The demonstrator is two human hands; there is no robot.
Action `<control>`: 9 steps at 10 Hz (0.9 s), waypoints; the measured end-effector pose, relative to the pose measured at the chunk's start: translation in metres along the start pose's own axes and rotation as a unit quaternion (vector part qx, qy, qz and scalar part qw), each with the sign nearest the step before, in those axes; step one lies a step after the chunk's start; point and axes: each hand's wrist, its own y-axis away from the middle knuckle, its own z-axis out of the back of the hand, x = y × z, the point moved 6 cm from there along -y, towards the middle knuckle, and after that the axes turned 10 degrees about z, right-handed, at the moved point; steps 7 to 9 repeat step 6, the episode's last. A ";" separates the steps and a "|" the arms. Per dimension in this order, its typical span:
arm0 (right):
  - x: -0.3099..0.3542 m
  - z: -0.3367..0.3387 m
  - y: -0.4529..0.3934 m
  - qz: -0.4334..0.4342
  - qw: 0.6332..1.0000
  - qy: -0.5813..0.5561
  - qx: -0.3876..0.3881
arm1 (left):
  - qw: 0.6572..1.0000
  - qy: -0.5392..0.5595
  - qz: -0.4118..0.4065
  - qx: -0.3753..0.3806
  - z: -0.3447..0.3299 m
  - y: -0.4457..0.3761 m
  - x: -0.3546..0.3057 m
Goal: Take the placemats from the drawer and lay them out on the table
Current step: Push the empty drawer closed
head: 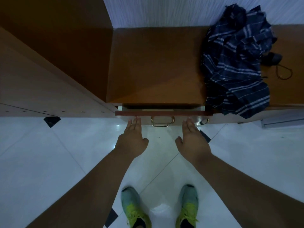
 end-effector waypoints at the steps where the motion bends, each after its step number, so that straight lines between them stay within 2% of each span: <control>1: 0.001 0.003 -0.017 -0.004 1.000 -0.004 0.003 | 1.000 0.001 -0.003 -0.013 0.008 -0.015 -0.005; 3: 0.009 0.021 -0.031 -0.015 0.999 -0.025 0.027 | 0.999 0.004 -0.012 -0.035 0.030 -0.015 -0.015; 5: 0.050 0.102 0.025 0.000 0.999 -0.002 0.039 | 0.998 0.030 -0.015 -0.058 0.086 0.069 -0.034; 6: 0.078 0.181 0.068 0.017 0.999 -0.002 -0.036 | 0.991 0.055 -0.023 -0.119 0.139 0.135 -0.042; 9: 0.078 0.181 0.068 0.017 0.999 -0.002 -0.036 | 0.991 0.055 -0.023 -0.119 0.139 0.135 -0.042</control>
